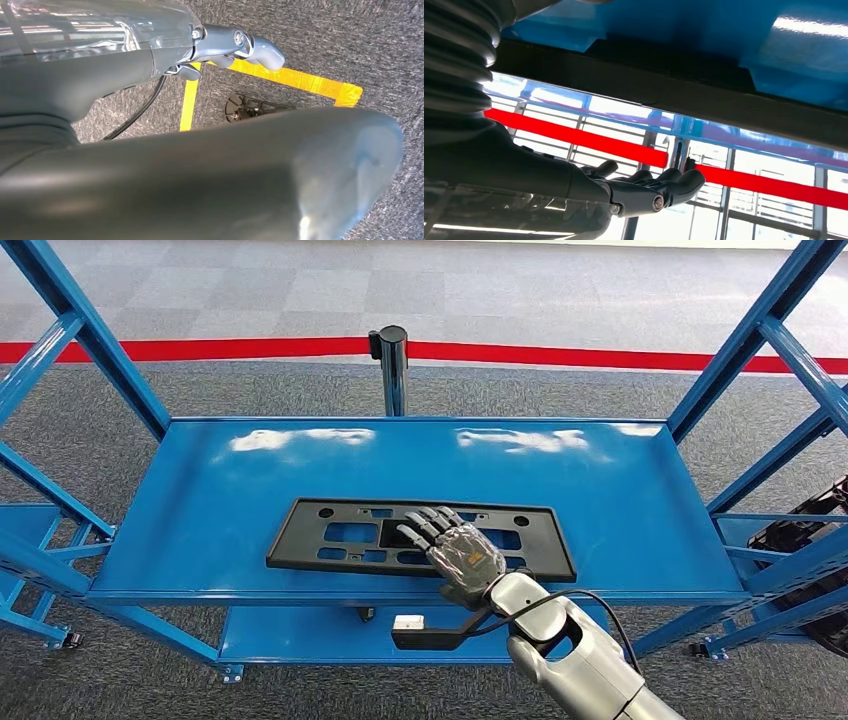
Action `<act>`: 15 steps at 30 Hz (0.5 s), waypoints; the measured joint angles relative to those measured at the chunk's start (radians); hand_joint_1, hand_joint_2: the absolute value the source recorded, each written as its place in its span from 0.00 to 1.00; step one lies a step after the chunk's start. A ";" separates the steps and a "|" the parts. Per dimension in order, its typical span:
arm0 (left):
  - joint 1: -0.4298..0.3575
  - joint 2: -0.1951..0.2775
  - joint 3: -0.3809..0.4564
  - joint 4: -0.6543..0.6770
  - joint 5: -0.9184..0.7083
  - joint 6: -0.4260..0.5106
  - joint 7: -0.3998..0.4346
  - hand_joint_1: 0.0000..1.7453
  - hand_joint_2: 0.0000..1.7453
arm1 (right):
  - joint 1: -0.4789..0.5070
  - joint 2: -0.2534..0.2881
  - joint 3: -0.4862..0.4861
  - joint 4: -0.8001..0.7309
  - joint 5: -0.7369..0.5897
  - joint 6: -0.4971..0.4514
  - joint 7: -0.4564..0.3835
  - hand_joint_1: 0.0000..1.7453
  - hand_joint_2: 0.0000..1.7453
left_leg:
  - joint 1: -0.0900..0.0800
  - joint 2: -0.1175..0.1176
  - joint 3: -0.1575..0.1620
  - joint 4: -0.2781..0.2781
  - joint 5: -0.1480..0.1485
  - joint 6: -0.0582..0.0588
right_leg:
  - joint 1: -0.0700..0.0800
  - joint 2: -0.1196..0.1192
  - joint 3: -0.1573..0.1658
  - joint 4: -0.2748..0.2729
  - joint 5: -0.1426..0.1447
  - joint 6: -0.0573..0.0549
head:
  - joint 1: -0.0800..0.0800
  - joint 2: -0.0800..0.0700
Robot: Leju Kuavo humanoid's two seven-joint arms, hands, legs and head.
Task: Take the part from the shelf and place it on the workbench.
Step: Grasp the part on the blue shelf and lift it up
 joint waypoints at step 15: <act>0.000 0.000 0.000 0.000 0.000 0.000 -0.003 0.00 0.00 | 0.007 0.018 -0.035 0.008 0.041 -0.013 0.006 0.00 1.00 | 0.000 0.000 0.000 -0.001 0.000 0.000 | 0.000 0.000 -0.001 0.000 0.000 0.000 | 0.000 0.000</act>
